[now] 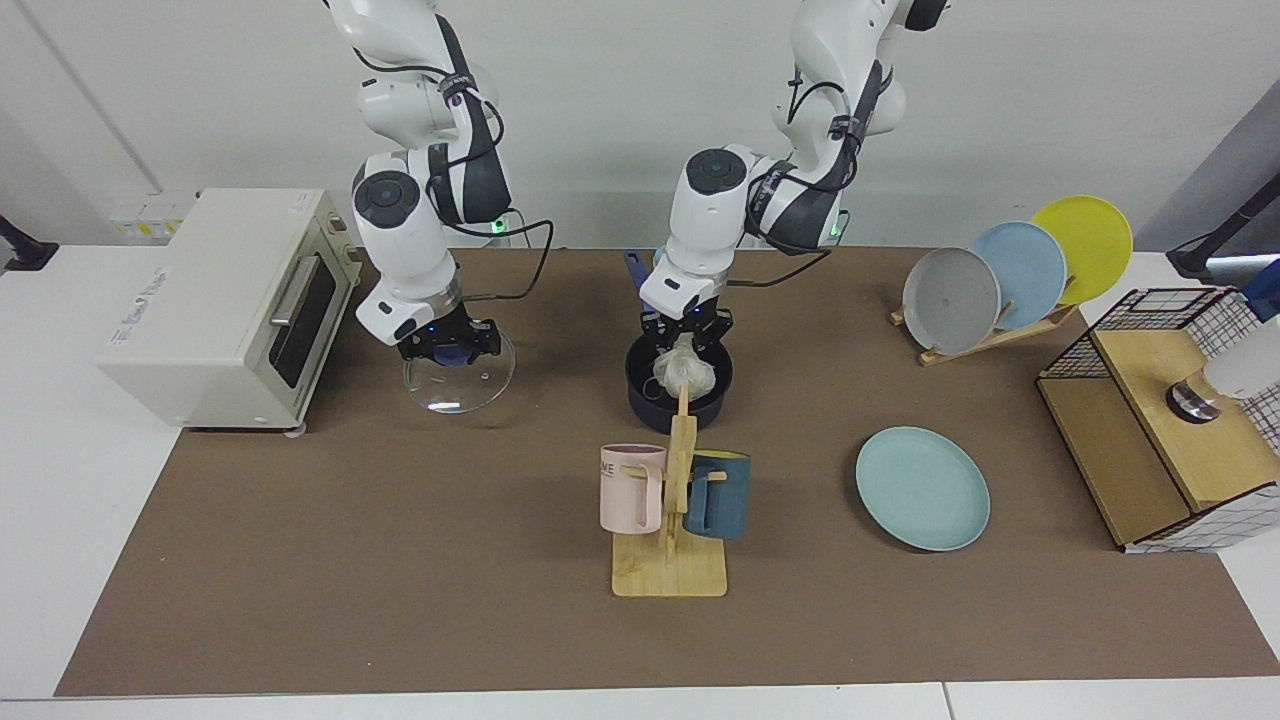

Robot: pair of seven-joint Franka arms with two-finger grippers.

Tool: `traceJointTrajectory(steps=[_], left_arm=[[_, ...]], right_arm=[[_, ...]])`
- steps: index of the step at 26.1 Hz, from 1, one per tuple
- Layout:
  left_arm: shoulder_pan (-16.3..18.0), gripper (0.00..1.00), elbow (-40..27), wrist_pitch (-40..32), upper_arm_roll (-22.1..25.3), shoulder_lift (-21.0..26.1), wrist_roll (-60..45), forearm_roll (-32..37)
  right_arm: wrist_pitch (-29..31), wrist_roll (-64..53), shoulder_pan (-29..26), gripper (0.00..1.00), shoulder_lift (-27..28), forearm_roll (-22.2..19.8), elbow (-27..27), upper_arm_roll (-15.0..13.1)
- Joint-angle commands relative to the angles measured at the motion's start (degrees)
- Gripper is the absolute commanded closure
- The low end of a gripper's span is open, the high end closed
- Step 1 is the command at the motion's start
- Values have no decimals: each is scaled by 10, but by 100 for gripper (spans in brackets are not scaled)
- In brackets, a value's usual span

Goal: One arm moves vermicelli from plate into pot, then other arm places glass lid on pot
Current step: 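Carry the vermicelli over the black saucepan with the left gripper, then release the vermicelli into the saucepan and withdraw the left gripper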

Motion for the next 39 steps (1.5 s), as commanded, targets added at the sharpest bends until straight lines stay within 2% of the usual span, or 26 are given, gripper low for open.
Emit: traceJointTrajectory(steps=[1,3,4,5,6,9,15,20,24,26,28,34,39], left_arm=[[-5,80,2,11,-2,16,-28,24],[-4,54,2,11,-2,17,-28,24],[-3,34,2,11,-2,19,-28,23],[-3,6,2,10,-2,19,-25,24],[-3,0,4,5,-1,19,-21,24],[-1,0,8,4,-1,19,-20,24],[0,0,12,0,6,7,-20,24],[3,0,38,-62,36,-40,-16,19],[1,0,71,-151,82,-82,-14,10],[1,0,75,-166,111,-101,0,9],[2,0,79,-171,141,-118,48,-5],[4,0,113,-209,245,-139,213,-115],[8,0,157,-279,279,-132,350,-114]], right_arm=[[-17,-27,-7,100,-41,-2,1,1],[-25,-41,-9,100,-44,-2,14,0],[-35,-45,-10,100,-44,-2,22,-1],[-50,-48,-10,100,-44,-2,35,-2],[-65,-53,-11,100,-43,-2,49,-2],[-90,-64,-12,100,-42,-2,72,-4],[-94,-62,-10,100,-43,-2,75,-4],[-92,-55,-10,100,-43,0,75,4],[-90,-30,-12,100,-43,2,77,27],[-92,-1,-11,100,-41,2,86,40],[-94,35,-11,100,-37,0,93,62],[-98,131,-10,100,-21,-1,115,121],[-99,231,-6,100,16,4,160,181]])
